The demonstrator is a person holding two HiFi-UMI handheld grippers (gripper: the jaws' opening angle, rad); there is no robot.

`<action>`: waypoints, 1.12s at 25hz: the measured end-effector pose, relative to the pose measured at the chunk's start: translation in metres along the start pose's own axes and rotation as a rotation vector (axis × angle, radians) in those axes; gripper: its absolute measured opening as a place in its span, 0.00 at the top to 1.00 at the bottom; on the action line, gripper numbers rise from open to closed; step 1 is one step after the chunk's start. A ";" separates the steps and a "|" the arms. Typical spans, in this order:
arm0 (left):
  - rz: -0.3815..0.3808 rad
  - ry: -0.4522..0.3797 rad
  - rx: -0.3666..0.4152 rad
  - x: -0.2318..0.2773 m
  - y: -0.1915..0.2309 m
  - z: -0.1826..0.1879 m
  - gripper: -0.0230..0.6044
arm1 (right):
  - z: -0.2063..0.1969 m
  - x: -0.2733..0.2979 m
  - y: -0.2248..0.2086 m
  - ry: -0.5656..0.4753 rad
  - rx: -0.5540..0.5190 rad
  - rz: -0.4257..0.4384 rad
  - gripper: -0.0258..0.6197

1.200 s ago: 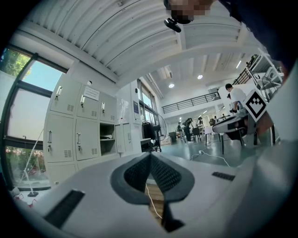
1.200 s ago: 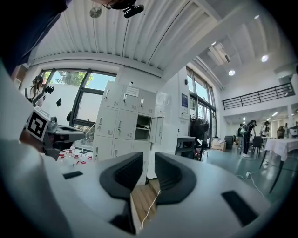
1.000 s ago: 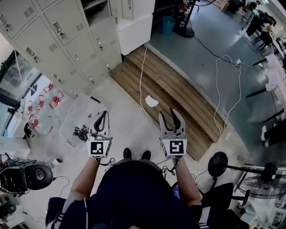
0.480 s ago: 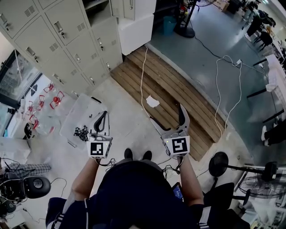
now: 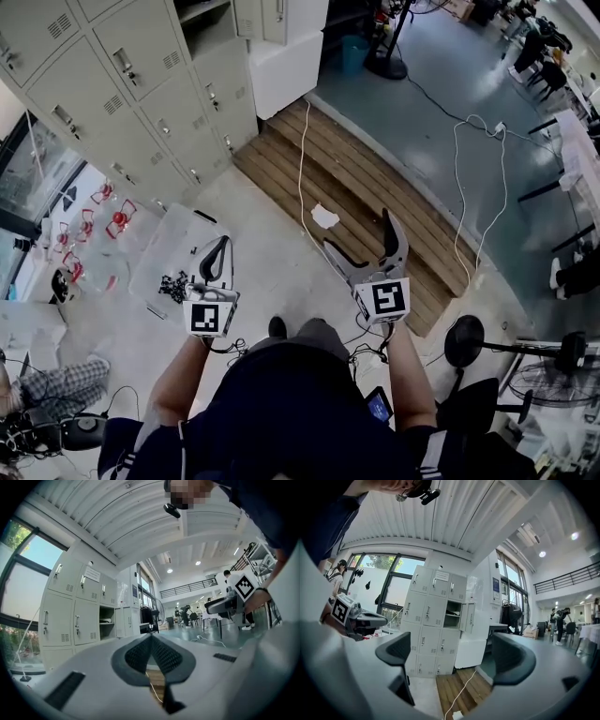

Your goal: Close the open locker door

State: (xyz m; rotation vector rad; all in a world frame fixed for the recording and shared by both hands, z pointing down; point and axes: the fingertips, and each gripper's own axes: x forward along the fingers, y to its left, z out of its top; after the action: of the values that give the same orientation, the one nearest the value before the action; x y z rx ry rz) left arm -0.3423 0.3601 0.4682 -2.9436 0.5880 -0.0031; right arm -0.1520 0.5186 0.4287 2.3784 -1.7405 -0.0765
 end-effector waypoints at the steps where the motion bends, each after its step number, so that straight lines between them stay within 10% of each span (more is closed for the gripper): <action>1: -0.001 0.010 -0.001 0.004 0.004 0.001 0.96 | 0.001 0.006 -0.002 -0.002 -0.003 -0.001 0.11; 28: 0.194 0.039 -0.013 0.256 0.047 -0.020 0.96 | -0.013 0.270 -0.172 -0.045 0.025 0.258 0.13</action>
State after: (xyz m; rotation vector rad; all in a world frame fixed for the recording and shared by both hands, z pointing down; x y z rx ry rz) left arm -0.1241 0.2163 0.4748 -2.8912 0.8793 -0.0360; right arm 0.0944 0.3142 0.4293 2.1621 -2.0629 -0.0717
